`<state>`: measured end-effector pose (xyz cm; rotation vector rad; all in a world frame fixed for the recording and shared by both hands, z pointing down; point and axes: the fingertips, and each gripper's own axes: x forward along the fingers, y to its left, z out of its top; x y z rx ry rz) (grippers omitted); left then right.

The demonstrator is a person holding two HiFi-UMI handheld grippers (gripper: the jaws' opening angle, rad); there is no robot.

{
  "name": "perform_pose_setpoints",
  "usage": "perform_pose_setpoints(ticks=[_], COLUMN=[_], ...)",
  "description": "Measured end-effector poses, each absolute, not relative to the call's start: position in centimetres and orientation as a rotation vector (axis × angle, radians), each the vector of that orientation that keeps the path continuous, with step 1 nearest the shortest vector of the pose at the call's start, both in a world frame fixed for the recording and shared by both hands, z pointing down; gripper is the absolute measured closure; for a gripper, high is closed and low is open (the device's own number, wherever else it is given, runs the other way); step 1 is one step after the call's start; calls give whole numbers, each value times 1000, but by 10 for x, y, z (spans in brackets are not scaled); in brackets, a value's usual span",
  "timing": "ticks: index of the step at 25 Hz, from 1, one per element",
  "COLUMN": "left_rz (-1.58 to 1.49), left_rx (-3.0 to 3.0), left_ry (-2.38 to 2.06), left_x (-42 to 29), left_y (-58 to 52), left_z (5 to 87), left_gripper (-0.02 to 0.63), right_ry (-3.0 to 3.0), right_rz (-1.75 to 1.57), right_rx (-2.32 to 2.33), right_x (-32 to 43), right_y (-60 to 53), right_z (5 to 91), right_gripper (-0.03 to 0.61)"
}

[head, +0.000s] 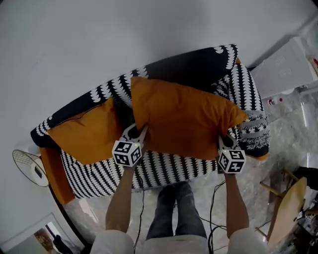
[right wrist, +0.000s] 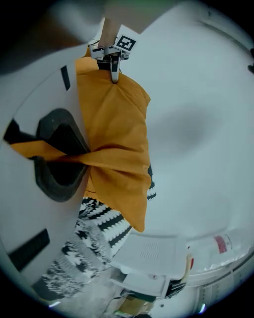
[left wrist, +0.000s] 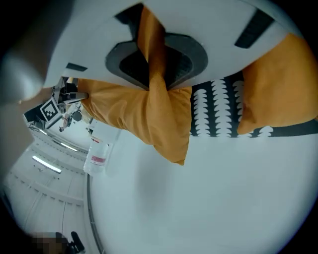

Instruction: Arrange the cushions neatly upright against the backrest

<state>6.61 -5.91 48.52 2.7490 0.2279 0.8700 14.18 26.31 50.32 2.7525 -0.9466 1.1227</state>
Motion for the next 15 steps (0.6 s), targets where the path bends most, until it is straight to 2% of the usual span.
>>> perform_pose_setpoints(ticks=[5, 15], left_rz=[751, 685], left_rx=[2754, 2708], left_ry=[84, -120], left_x=[65, 73], left_y=[-81, -125], left_z=[466, 468], left_gripper=[514, 514], right_ry=[-1076, -1217], right_rz=[914, 798], right_rx=[2677, 2579], right_x=[200, 275], right_y=[223, 140], right_z=[464, 456], right_gripper=[540, 540])
